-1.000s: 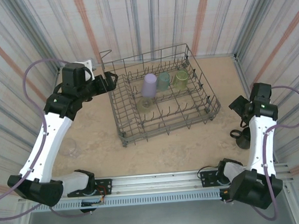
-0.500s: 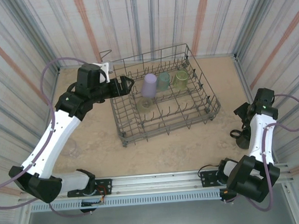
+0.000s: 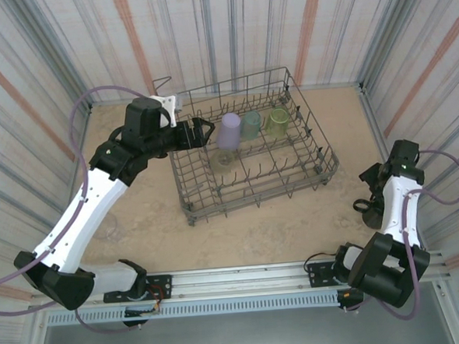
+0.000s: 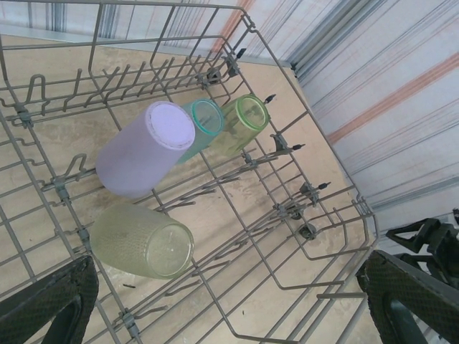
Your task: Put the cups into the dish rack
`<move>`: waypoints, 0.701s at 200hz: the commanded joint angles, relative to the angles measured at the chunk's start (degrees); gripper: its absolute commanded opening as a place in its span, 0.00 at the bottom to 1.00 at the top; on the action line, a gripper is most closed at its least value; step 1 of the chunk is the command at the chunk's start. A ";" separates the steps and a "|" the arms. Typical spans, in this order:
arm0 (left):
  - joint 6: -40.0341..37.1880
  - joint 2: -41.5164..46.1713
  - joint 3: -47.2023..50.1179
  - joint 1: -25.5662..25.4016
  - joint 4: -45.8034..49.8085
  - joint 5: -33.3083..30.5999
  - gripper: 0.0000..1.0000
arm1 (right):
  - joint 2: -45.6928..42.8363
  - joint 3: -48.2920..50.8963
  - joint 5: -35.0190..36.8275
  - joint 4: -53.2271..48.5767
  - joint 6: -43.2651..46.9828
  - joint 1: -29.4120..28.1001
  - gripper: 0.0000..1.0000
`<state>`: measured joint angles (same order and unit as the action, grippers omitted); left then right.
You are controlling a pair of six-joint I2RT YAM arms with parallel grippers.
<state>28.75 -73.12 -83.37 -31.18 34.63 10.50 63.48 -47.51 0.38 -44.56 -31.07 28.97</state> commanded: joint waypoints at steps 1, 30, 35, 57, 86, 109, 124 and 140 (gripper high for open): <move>0.70 0.39 -1.53 -0.38 -0.53 0.01 0.99 | -1.16 2.08 1.77 -0.05 -0.55 0.56 0.73; 0.60 0.70 -1.71 -0.71 -0.38 0.04 0.99 | -0.74 3.64 1.31 0.67 -0.05 1.41 0.67; 0.60 0.74 -1.74 -0.68 -0.36 0.02 0.99 | -0.63 3.79 1.18 0.91 -0.01 1.52 0.65; 0.56 1.08 -1.57 -0.74 -0.07 0.04 0.99 | -0.12 4.33 0.25 1.50 0.14 2.18 0.51; 0.53 1.98 -0.76 -0.74 0.22 -0.79 0.99 | 0.36 5.05 -0.37 2.46 0.07 2.23 0.36; 0.60 2.46 -0.49 -0.73 0.18 -1.10 0.99 | 1.03 5.04 -0.97 2.46 0.49 2.22 0.23; 0.60 2.55 -0.41 -0.88 0.32 -1.31 0.99 | 0.95 5.14 -3.12 2.40 0.72 2.22 0.10; 0.65 2.77 -0.13 -1.05 0.40 -1.65 0.99 | 0.36 5.32 -5.34 2.10 0.59 1.67 0.00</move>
<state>28.75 -71.92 -83.37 -31.64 34.48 10.13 63.99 -43.13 0.43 -42.30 -30.50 31.11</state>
